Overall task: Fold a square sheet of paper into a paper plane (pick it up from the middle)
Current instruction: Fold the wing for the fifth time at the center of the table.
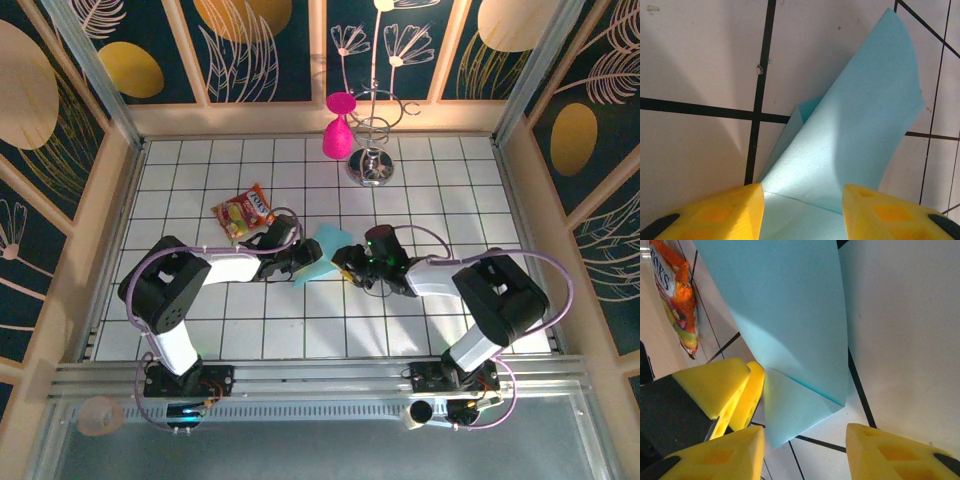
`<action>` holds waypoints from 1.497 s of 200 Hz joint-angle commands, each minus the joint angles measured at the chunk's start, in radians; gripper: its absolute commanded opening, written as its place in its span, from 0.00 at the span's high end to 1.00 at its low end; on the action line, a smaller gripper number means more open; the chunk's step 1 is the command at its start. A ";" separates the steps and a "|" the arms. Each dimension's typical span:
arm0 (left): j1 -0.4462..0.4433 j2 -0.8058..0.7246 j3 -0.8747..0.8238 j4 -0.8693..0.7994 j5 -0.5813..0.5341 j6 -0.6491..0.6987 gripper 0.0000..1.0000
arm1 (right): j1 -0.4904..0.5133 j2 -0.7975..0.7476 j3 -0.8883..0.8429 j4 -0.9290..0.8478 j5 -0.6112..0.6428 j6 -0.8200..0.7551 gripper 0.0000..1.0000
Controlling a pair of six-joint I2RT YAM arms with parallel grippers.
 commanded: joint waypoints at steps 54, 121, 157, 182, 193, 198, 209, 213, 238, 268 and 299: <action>-0.001 -0.011 -0.025 -0.008 -0.001 -0.008 0.56 | 0.011 0.055 0.075 -0.070 0.023 0.031 0.60; 0.000 -0.018 -0.029 -0.016 -0.009 -0.006 0.55 | 0.014 0.084 0.090 -0.088 0.035 0.036 0.60; -0.001 -0.020 -0.032 -0.016 -0.007 -0.007 0.54 | 0.015 0.088 0.093 -0.043 0.033 0.020 0.65; 0.001 -0.026 -0.035 -0.016 -0.006 -0.007 0.54 | 0.010 0.084 0.071 0.040 0.021 0.027 0.68; 0.001 -0.029 -0.037 -0.016 -0.009 -0.006 0.54 | 0.009 0.076 0.064 0.053 0.025 0.031 0.69; 0.001 -0.032 -0.037 -0.017 -0.008 -0.005 0.54 | 0.010 0.072 0.061 0.057 0.029 0.031 0.70; 0.000 -0.035 -0.036 -0.020 -0.009 -0.004 0.54 | 0.009 0.066 0.056 0.059 0.036 0.033 0.71; 0.001 -0.036 -0.036 -0.020 -0.011 -0.003 0.54 | 0.009 0.067 0.055 0.058 0.037 0.033 0.72; 0.000 -0.041 -0.035 -0.022 -0.013 -0.001 0.54 | 0.009 0.069 0.047 0.069 0.037 0.044 0.76; 0.002 -0.049 -0.031 -0.024 -0.019 0.014 0.54 | 0.007 0.069 0.047 0.067 0.040 0.044 0.87; 0.001 -0.117 -0.013 -0.035 -0.043 0.090 0.51 | 0.003 0.035 0.040 0.055 0.074 0.034 0.98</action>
